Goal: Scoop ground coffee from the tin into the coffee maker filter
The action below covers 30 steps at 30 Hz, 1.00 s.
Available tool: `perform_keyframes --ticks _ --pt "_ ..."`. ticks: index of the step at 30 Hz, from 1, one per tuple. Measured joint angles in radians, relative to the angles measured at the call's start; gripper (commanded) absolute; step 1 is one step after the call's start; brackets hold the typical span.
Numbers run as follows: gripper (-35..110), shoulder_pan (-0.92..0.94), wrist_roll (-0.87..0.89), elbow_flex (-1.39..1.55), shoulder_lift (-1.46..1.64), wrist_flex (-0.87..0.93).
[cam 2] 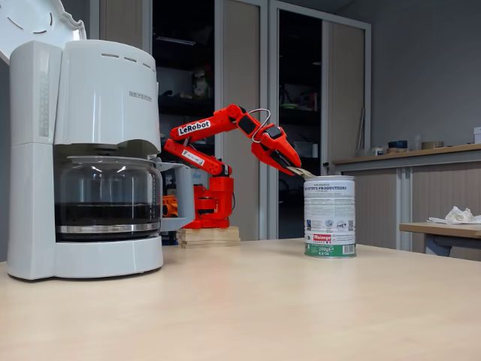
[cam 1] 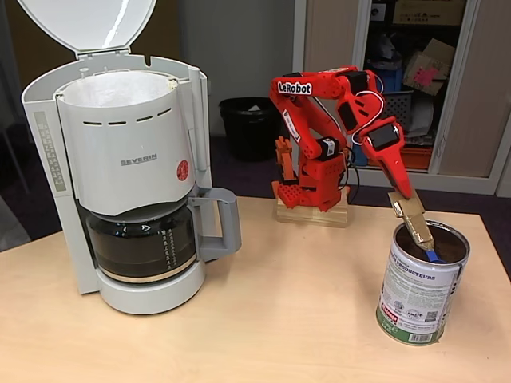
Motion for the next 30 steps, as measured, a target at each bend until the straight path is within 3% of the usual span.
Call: perform_keyframes --ticks 30 --pt "19 -0.002 -0.153 0.061 -0.011 -0.095"
